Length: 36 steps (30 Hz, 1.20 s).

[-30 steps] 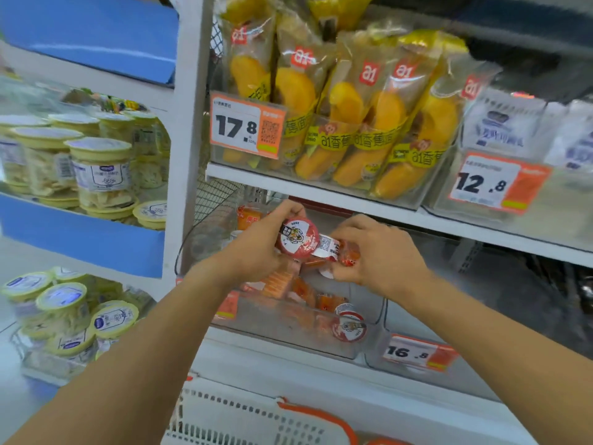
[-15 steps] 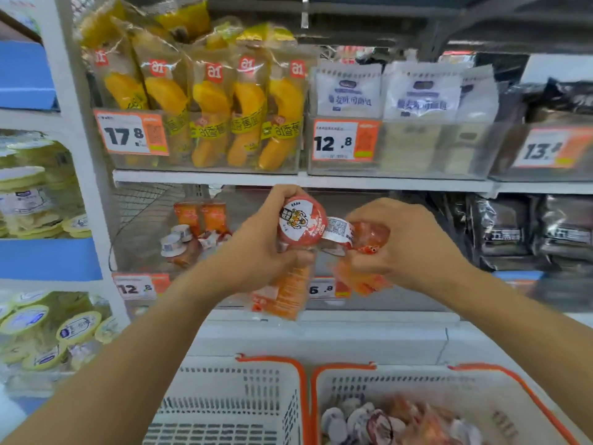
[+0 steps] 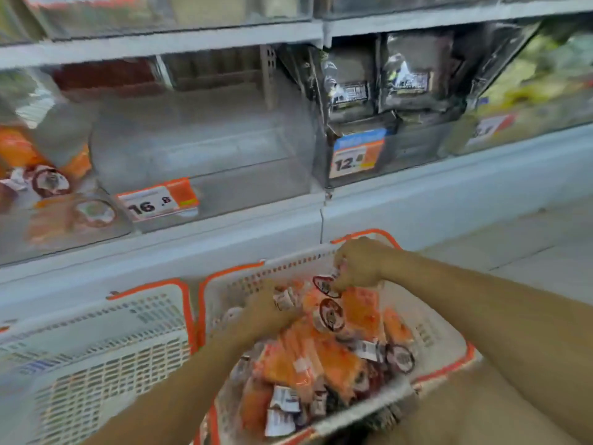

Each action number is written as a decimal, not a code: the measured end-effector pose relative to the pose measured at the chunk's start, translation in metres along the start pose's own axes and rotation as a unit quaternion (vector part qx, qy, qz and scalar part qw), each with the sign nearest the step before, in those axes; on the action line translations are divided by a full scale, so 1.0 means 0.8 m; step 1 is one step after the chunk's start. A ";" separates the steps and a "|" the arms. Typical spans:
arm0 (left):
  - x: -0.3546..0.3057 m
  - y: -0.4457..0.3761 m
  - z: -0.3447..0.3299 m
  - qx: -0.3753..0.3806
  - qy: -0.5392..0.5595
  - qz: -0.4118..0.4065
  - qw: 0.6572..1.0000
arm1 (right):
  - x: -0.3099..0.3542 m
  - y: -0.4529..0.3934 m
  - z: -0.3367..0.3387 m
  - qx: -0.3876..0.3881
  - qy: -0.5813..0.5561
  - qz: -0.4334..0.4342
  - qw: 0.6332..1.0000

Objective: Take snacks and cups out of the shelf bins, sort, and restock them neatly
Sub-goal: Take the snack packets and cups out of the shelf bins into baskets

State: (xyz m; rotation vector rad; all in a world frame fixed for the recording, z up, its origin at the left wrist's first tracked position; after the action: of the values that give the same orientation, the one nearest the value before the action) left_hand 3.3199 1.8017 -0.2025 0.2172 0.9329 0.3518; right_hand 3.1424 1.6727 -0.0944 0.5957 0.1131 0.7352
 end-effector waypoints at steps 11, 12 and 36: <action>0.046 -0.012 0.012 -0.024 -0.232 0.044 0.971 | 0.057 -0.030 -0.076 0.110 0.093 0.075 0.987; 0.047 -0.011 0.021 -0.027 -0.234 0.043 0.971 | 0.062 -0.031 -0.068 0.094 0.096 0.076 0.988; 0.109 0.135 0.529 -0.379 -0.075 0.050 0.921 | 0.443 -0.137 0.248 -0.177 -0.062 0.340 0.922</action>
State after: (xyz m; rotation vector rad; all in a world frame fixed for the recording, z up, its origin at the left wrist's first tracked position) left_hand 3.6902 1.9218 0.0137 -0.4191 0.5800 0.7539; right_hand 3.5308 1.7494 0.0477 0.3217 -0.3603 1.3534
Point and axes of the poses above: each hand's wrist, its own y-axis away from the middle knuckle, its own z-axis out of the back of the hand, x = y × z, the point moved 1 cm from there along -y, towards the middle knuckle, and after that the axes turned 2 degrees about x, right-handed, at the moved point
